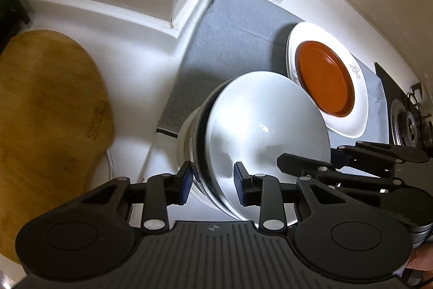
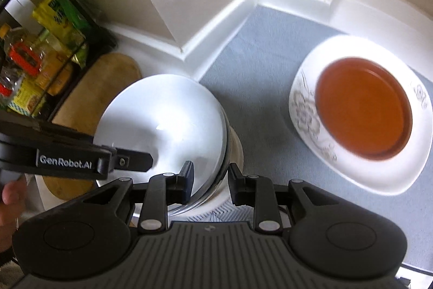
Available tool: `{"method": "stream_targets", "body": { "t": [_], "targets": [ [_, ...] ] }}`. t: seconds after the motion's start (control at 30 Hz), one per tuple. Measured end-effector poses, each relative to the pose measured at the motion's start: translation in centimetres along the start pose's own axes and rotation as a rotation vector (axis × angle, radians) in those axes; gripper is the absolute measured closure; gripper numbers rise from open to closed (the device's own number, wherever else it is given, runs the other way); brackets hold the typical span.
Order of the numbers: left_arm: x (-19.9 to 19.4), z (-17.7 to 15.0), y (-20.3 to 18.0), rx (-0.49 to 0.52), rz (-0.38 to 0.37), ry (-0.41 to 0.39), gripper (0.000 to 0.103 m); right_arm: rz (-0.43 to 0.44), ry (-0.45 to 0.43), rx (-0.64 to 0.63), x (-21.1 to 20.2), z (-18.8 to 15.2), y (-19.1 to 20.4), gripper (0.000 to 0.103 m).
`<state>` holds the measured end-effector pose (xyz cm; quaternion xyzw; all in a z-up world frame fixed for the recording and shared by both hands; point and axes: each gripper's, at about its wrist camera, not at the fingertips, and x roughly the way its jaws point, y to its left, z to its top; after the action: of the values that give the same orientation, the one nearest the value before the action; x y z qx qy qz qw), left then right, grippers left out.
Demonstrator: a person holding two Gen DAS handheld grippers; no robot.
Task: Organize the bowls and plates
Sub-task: 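Carry the nested bowls with both grippers over the brown plate stack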
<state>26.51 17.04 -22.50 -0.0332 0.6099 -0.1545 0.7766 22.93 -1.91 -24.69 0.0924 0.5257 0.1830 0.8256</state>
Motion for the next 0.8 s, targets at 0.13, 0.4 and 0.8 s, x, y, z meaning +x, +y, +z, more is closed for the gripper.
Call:
{"method": "stream_targets", "body": {
  "t": [0.13, 0.4, 0.8],
  "targets": [
    [1.1, -0.2, 0.5, 0.004, 0.004, 0.026, 0.069, -0.003, 0.020, 0.001, 1.0, -0.5, 0.4, 0.074],
    [1.7, -0.4, 0.8, 0.050, 0.022, -0.016, 0.070, -0.041, 0.018, -0.019, 1.7, -0.1, 0.9, 0.071],
    [-0.1, 0.5, 3.2, 0.020, -0.026, -0.086, 0.075, 0.029, -0.024, -0.026, -0.1, 2.1, -1.1, 0.088]
  ]
}}
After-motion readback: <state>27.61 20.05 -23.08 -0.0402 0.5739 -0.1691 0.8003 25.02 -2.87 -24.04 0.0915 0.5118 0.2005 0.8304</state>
